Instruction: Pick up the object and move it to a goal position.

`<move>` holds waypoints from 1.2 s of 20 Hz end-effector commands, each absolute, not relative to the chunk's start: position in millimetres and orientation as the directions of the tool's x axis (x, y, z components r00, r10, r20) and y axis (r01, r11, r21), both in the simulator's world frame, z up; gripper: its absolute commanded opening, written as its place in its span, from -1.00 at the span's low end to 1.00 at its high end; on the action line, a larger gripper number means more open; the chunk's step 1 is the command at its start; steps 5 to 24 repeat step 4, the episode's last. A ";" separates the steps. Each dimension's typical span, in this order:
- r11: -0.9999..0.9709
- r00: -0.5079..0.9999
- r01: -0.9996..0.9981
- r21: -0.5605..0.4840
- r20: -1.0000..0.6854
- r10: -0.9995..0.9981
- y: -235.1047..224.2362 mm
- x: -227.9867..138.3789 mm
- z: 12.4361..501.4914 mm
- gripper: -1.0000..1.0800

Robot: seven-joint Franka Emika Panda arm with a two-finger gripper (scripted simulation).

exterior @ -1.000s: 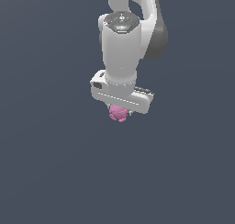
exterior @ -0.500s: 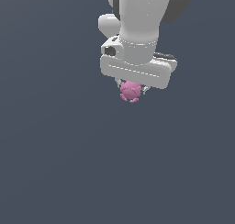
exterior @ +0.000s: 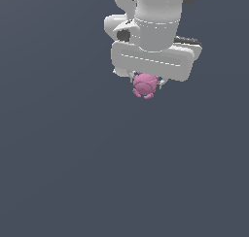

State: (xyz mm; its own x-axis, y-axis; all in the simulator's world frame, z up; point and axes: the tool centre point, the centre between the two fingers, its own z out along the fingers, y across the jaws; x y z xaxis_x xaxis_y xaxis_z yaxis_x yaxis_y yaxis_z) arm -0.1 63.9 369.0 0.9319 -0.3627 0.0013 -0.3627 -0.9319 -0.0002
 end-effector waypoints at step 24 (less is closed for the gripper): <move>-0.932 0.932 -0.363 0.000 0.000 -0.363 63.0 1.2 367.0 -1.00</move>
